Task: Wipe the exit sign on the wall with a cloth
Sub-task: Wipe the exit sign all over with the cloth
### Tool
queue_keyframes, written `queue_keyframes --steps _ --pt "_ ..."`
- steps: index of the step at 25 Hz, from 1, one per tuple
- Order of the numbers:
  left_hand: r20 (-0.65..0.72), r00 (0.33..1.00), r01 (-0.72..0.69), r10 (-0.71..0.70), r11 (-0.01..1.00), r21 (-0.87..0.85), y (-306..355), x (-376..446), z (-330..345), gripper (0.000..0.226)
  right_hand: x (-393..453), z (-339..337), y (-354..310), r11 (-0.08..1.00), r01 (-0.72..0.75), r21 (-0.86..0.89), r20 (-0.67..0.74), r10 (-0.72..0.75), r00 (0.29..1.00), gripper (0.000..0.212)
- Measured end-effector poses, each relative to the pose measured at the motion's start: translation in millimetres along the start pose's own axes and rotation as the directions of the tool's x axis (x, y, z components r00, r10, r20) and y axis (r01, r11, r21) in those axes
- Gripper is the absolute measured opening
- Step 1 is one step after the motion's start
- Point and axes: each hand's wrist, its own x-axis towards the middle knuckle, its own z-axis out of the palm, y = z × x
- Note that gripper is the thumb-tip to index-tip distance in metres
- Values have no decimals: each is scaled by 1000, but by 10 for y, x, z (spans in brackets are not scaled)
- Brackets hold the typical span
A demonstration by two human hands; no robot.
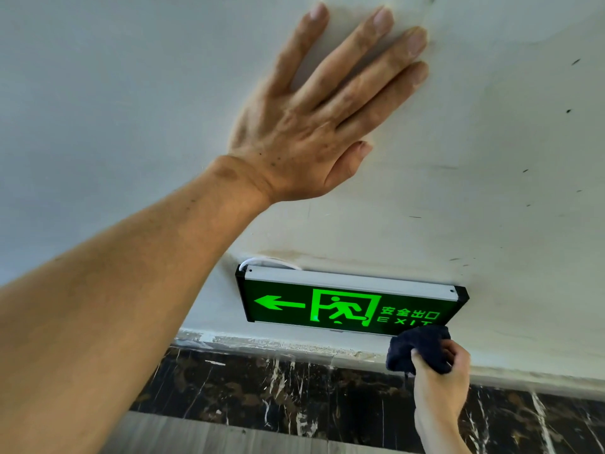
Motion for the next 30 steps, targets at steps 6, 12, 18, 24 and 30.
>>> queue_keyframes --steps 6,12,18,24,30 --pt "14 1000 3 -3 1000 -3 -10 0 -13 66 -151 224 12 998 47 -39 64 -44 997 57" --pt "18 1000 -1 1 1000 -21 -14 13 -50 66 -434 519 9 998 54 -44 158 -46 986 47" --pt "10 1000 5 -4 1000 -27 -14 14 -68 64 -676 791 6 997 29 -75 194 -14 981 37" --pt "-10 1000 6 -6 999 -36 -5 27 -78 61 -828 967 -33 994 10 -110 170 8 985 30" --pt "4 1000 7 -7 998 -62 -5 45 -137 59 -1156 1251 -109 993 -53 -107 301 83 950 29"
